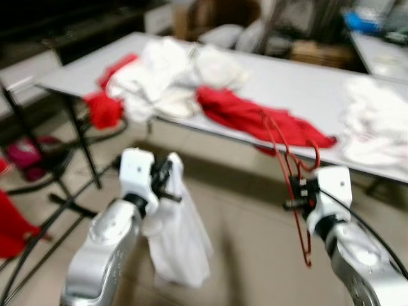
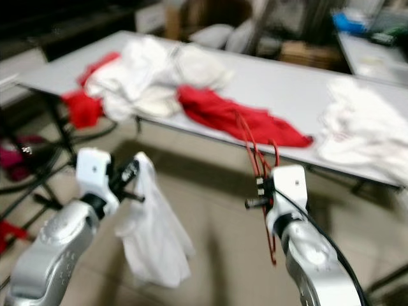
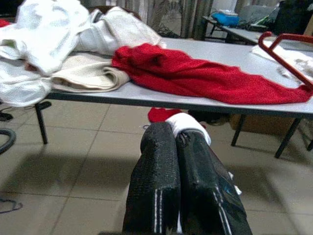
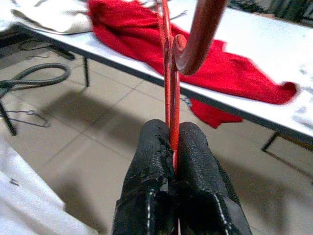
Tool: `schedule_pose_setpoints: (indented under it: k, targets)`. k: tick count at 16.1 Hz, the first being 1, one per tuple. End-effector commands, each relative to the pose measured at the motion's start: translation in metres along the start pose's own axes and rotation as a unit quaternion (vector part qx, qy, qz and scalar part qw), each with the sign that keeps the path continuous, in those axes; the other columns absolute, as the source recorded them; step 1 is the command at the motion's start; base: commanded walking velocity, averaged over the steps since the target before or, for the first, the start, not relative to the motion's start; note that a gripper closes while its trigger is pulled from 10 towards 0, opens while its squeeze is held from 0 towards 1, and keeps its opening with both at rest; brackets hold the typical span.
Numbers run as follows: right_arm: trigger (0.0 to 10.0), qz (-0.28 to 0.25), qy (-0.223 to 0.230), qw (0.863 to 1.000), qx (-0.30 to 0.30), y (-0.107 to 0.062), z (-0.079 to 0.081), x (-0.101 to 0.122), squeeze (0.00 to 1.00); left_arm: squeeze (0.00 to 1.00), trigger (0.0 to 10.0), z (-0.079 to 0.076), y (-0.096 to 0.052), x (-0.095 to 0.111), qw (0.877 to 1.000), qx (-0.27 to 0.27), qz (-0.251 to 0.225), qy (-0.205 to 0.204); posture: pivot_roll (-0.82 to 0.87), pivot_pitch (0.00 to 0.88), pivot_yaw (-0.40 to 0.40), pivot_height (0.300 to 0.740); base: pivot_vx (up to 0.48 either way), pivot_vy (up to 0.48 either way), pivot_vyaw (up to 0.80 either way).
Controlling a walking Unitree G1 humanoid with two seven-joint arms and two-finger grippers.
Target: Hang hanger
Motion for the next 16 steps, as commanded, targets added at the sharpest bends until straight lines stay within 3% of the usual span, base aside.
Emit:
schedule_pose_setpoints:
  k: [1, 6, 9, 12, 16]
  targets:
    - [10.0, -0.011, -0.009, 1.0, -0.007, -0.001, -0.005, 0.006, 0.0, 0.0, 10.0, -0.006, 0.004, 0.007, 1.0, -0.011, -0.016, 0.004, 0.02, 0.0, -0.006, 0.74, 0.0, -0.337, -0.79]
    - [10.0, -0.008, 0.0, 1.0, -0.006, -0.002, -0.003, 0.006, 0.0, 0.0, 10.0, -0.007, 0.007, 0.007, 1.0, -0.013, -0.019, 0.003, 0.01, 0.0, -0.008, 0.74, 0.0, -0.328, -0.79]
    - [10.0, -0.01, -0.002, 1.0, 0.001, 0.001, -0.003, 0.009, 0.0, 0.0, 10.0, -0.006, 0.011, 0.013, 0.999, -0.004, -0.037, -0.022, 0.01, 0.0, -0.019, 0.74, 0.0, 0.0, -0.69]
    - [10.0, -0.006, -0.018, 0.999, 0.036, 0.003, -0.001, 0.01, 0.0, 0.0, 10.0, -0.003, 0.014, 0.015, 0.999, 0.002, -0.05, -0.006, 0.01, 0.0, -0.026, 0.74, 0.0, 0.0, 0.0]
    - [10.0, -0.021, -0.047, 0.995, 0.088, 0.004, 0.0, 0.02, 0.0, 0.0, 10.0, 0.003, 0.021, 0.017, 0.999, -0.005, -0.048, 0.011, 0.0, 0.0, -0.027, 0.74, 0.361, 0.0, 0.0]
Point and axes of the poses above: a point about 5 cm out from each wrist's last joint towards the gripper, its own y axis pointing out of the wrist towards the gripper, its own x axis along the axis of the wrist's last joint, z = x × y, the point moved 1 cm from there along y, pointing out of the wrist towards the gripper, and after that the axes turned 3 degrees about y, right-handed, at the moved point
